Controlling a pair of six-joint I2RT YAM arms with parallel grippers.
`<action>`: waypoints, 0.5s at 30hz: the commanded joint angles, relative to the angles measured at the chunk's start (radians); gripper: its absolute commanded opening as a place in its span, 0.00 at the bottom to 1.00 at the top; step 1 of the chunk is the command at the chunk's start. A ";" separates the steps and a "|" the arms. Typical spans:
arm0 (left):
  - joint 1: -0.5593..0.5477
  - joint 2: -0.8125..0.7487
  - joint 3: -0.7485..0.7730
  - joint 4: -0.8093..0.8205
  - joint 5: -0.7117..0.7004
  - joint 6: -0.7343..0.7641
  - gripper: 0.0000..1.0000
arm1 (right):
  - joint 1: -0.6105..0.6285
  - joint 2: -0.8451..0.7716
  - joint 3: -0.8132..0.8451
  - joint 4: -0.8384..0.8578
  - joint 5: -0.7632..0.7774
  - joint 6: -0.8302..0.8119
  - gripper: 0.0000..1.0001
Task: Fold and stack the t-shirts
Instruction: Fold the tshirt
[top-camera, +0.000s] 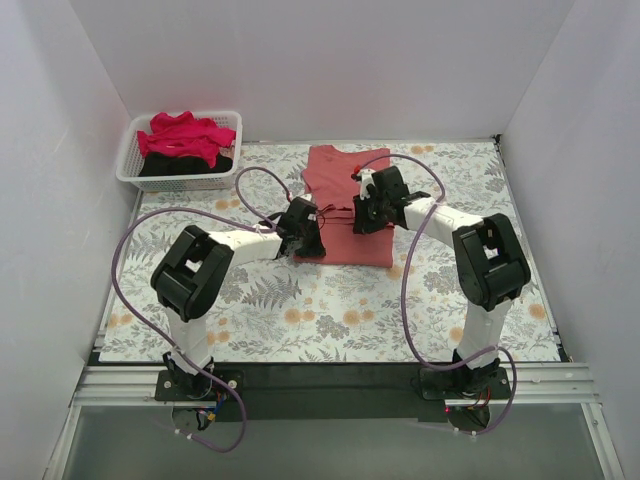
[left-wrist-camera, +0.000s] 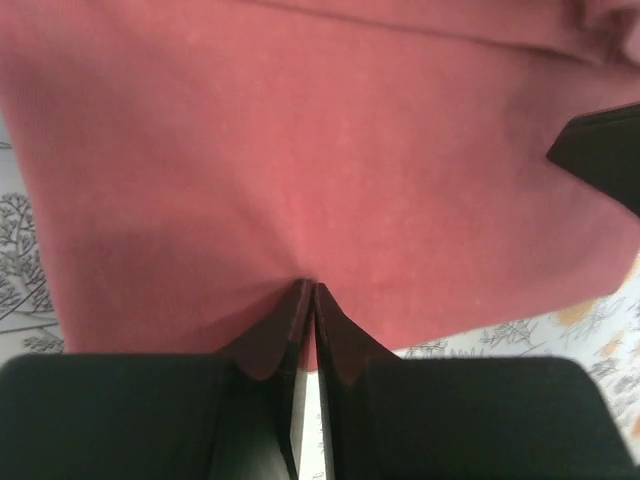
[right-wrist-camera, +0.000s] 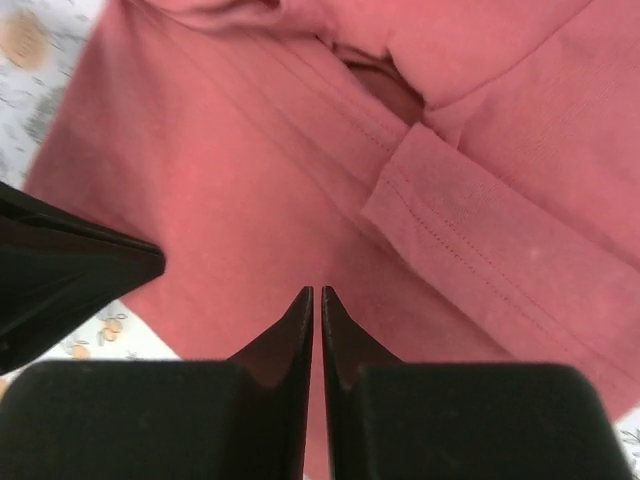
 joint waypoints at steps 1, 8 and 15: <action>0.010 -0.002 -0.027 -0.018 0.040 -0.036 0.05 | 0.001 0.039 0.059 0.040 -0.007 -0.033 0.11; 0.010 0.023 -0.077 -0.087 0.034 -0.026 0.03 | -0.012 0.189 0.205 0.040 0.145 -0.088 0.11; 0.007 -0.029 -0.139 -0.163 0.126 -0.059 0.02 | -0.058 0.324 0.447 0.035 0.211 -0.122 0.18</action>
